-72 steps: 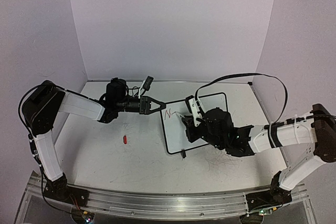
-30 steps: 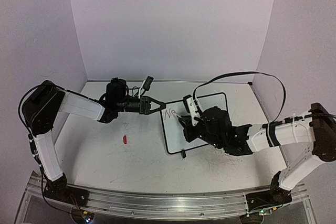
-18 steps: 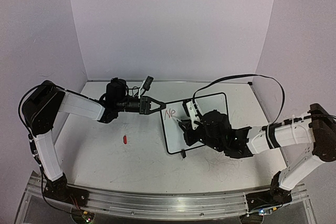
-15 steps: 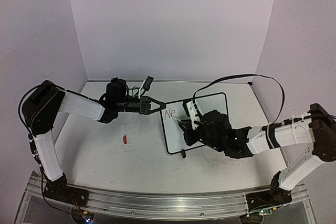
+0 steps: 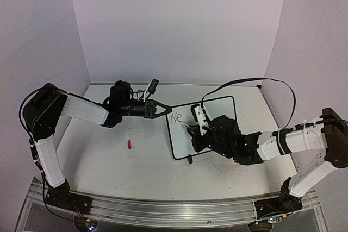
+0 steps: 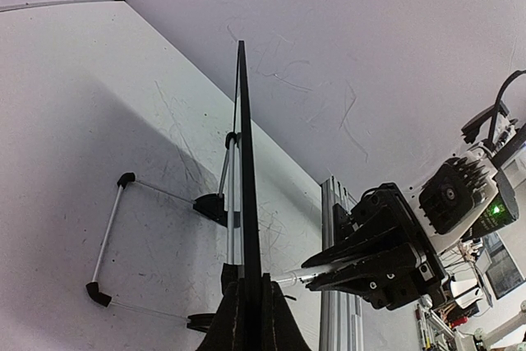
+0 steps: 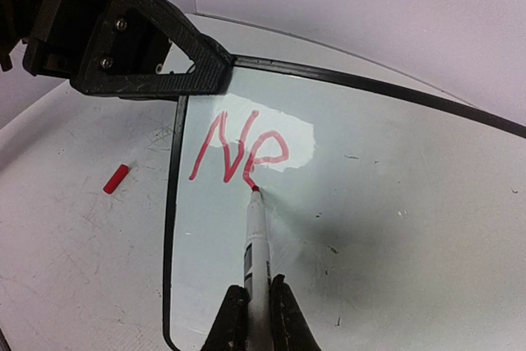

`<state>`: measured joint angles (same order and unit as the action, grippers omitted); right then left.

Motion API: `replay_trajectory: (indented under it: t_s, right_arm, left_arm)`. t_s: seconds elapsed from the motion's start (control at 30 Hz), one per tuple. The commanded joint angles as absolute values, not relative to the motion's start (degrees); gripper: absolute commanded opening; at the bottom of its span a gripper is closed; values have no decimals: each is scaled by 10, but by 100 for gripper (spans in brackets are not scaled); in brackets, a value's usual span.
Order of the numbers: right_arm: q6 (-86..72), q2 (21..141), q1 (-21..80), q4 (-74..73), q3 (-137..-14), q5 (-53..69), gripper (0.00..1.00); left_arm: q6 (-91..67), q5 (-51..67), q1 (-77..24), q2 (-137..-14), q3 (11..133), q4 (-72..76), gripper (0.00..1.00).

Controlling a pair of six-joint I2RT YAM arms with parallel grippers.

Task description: Write a sentence on the whiteboard

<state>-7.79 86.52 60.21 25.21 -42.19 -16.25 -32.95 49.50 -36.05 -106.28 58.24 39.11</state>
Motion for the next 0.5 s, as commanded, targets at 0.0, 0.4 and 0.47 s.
replay_trajectory:
  t_s: [0.0, 0.4, 0.47]
  right_arm:
    - [-81, 850, 600, 229, -418, -198, 0]
    - [-51, 828, 591, 269, -428, -166, 0]
    - [-50, 829, 591, 272, -429, -169, 0]
  left_arm:
    - [-342, 523, -371, -1063, 582, 393, 0]
    - [-342, 523, -371, -1065, 582, 393, 0]
    - [-341, 522, -371, -1063, 581, 393, 0]
